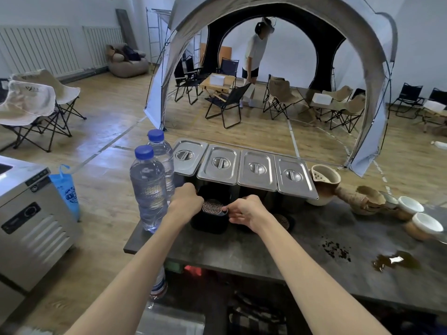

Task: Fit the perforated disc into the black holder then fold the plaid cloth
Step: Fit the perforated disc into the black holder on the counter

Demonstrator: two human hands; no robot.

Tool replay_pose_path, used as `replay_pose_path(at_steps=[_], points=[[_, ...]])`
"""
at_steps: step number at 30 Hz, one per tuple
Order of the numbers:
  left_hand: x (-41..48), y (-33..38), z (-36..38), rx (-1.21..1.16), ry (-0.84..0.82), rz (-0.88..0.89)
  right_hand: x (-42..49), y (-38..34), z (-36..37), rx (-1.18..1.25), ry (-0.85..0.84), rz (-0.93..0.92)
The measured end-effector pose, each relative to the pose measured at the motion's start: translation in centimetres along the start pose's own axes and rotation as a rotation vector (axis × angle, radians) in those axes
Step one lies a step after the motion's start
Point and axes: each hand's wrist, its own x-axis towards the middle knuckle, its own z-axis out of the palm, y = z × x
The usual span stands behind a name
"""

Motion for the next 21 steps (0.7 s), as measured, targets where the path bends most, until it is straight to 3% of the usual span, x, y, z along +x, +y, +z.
replay_pose_path(at_steps=[10, 16, 21], points=[[-0.6, 0.3, 0.0, 0.088, 0.041, 0.068, -0.5, 0.5, -0.7, -0.025, -0.021, -0.042], [-1.5, 2.1, -0.9, 0.089, 0.148, 0.186, -1.7, 0.4, -3.9, -0.008, -0.021, -0.071], [-3.2, 5.0, -0.4, -0.031, 0.001, 0.271, -2.5, 0.4, -7.9, 0.024, 0.03, -0.044]])
